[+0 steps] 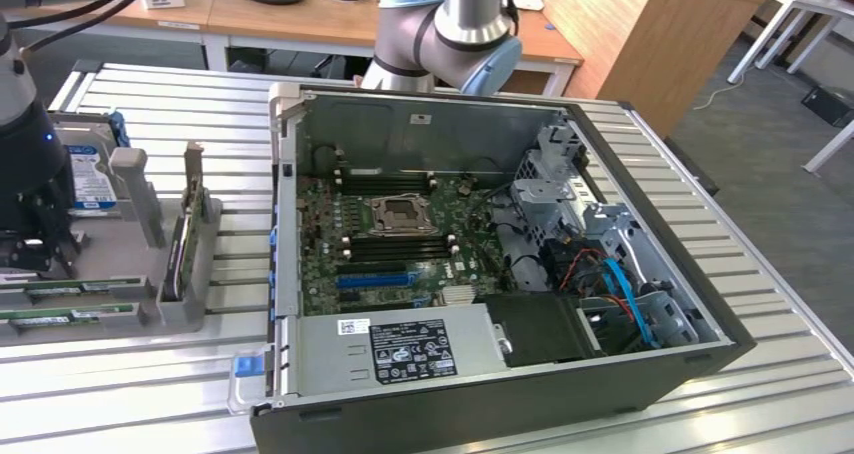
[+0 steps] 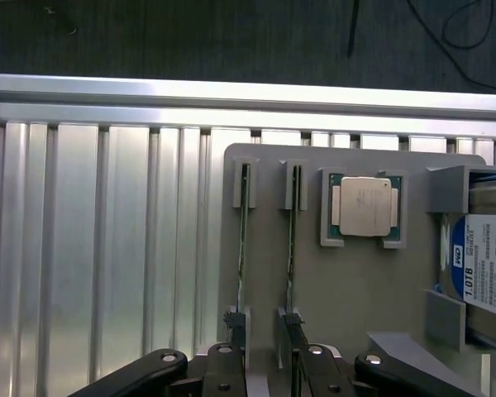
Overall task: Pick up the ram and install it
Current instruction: 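Pick up the ram and move it above insertion slot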
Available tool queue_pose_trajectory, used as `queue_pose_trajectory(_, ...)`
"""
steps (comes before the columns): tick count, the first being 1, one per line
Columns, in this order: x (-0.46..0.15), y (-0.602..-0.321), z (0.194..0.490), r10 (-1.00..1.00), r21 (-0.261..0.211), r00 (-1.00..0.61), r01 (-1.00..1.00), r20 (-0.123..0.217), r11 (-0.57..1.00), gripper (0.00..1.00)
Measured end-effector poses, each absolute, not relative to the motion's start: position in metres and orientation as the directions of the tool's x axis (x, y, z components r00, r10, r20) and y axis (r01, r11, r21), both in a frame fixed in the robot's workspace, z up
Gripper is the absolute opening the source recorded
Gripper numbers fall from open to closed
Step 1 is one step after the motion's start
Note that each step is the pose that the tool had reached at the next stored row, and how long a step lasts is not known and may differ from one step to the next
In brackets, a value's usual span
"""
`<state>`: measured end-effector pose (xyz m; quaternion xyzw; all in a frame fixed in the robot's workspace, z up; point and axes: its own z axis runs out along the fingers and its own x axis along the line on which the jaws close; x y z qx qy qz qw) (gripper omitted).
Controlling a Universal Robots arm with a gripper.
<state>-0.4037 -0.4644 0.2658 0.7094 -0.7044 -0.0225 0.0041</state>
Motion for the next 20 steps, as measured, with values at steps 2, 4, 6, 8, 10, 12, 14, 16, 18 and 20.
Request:
queue_pose_trajectory(2, -0.404, -0.464, 0.263, -1.0, 0.038, 0.007, -0.999, -0.026, -0.008, 0.31)
queue_pose_trajectory(4, -0.404, -0.464, 0.26, -1.0, 0.038, 0.007, -0.999, -0.026, -0.008, 0.31)
queue_pose_trajectory(6, -0.404, -0.464, 0.259, -1.0, 0.038, 0.007, -0.999, -0.026, -0.008, 0.31)
queue_pose_trajectory(8, -0.404, -0.465, 0.259, -1.0, 0.038, 0.007, -0.999, -0.026, -0.008, 0.31)
queue_pose_trajectory(10, -0.404, -0.468, 0.259, -1.0, 0.038, 0.007, -0.999, -0.026, -0.008, 0.31)
queue_pose_trajectory(12, -0.404, -0.468, 0.258, -1.0, 0.037, 0.006, -0.999, -0.027, -0.007, 0.31)
queue_pose_trajectory(14, -0.404, -0.469, 0.255, -1.0, 0.038, 0.007, -0.999, -0.026, -0.008, 0.31)
queue_pose_trajectory(16, -0.404, -0.469, 0.251, -1.0, 0.038, 0.007, -0.999, -0.026, -0.007, 0.31)
queue_pose_trajectory(18, -0.404, -0.47, 0.248, -1.0, 0.038, 0.007, -0.999, -0.026, -0.008, 0.31)
queue_pose_trajectory(20, -0.404, -0.471, 0.245, -1.0, 0.038, 0.007, -0.999, -0.026, -0.008, 0.31)
